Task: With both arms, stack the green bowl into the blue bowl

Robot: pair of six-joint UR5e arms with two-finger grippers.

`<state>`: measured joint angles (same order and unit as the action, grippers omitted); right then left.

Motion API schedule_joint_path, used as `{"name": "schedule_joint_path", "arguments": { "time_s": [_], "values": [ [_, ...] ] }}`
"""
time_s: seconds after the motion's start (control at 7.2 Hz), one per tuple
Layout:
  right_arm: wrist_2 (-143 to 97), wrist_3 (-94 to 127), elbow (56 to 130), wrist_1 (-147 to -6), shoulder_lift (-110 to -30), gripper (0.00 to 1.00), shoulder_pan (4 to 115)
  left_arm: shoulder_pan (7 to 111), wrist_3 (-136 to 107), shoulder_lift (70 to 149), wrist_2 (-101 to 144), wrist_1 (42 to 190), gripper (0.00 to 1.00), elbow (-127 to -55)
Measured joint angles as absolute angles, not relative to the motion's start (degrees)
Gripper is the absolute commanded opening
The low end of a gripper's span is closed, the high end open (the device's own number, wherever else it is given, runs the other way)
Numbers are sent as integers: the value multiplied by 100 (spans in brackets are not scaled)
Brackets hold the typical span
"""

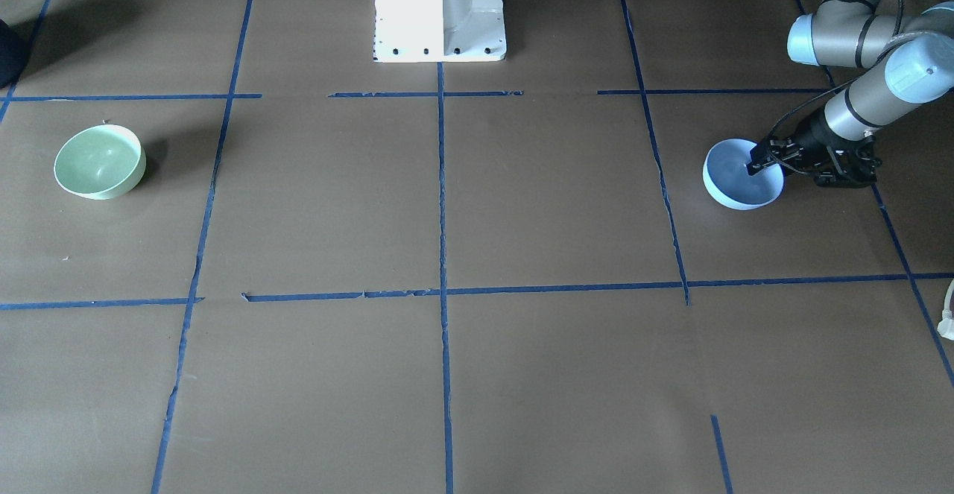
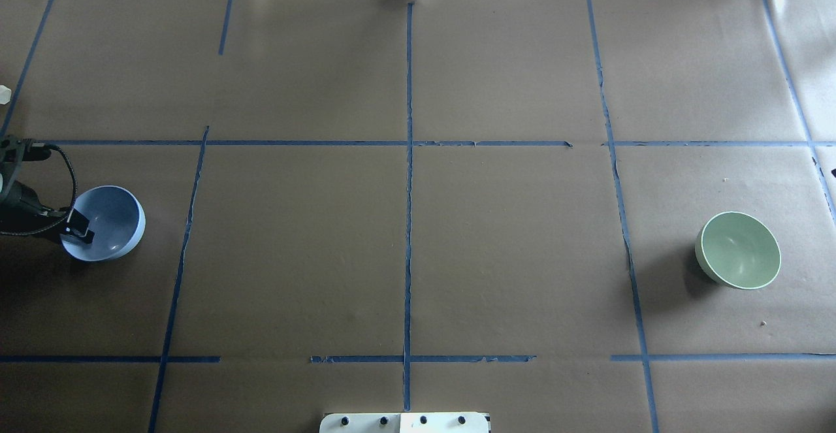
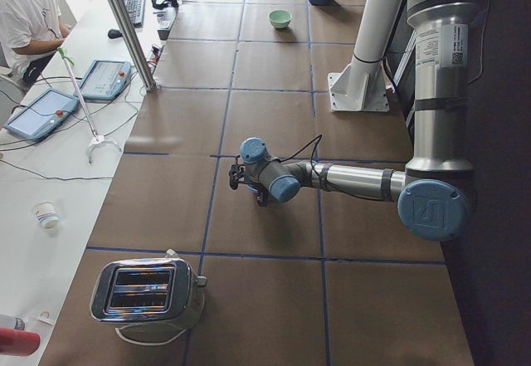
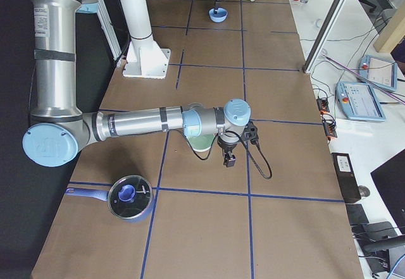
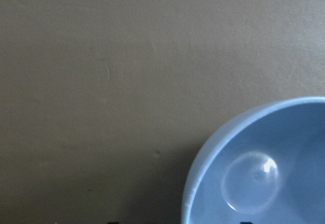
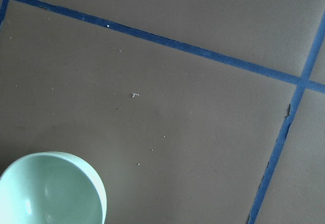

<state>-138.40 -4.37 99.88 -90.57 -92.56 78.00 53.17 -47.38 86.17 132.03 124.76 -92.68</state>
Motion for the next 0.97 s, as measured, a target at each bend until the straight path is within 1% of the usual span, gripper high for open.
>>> {"name": "schedule_joint_path", "arguments": {
  "time_s": [0.14, 0.28, 0.56, 0.83, 0.97],
  "values": [
    [-13866, -429, 9966, -9054, -9251, 100, 7722, 5306, -4888, 8755, 13206, 12473, 0, -9363],
    [-13976, -420, 9958, -9053, -9252, 100, 7667, 5303, -5360, 9077, 13223, 12460, 0, -9515],
    [-14340, -312, 9961, -9051, -9269, 100, 7610, 5100, -6830, 10164, 13244, 12419, 0, -9663],
    [-14514, 206, 9986, -8932, -9304, 100, 7508, 4233, -7943, 11258, 12670, 12104, 0, -9583],
    [-14561, 428, 9990, -8766, -9379, 100, 7469, 3749, -8152, 11880, 12091, 11572, 0, -9475]
  ]
}}
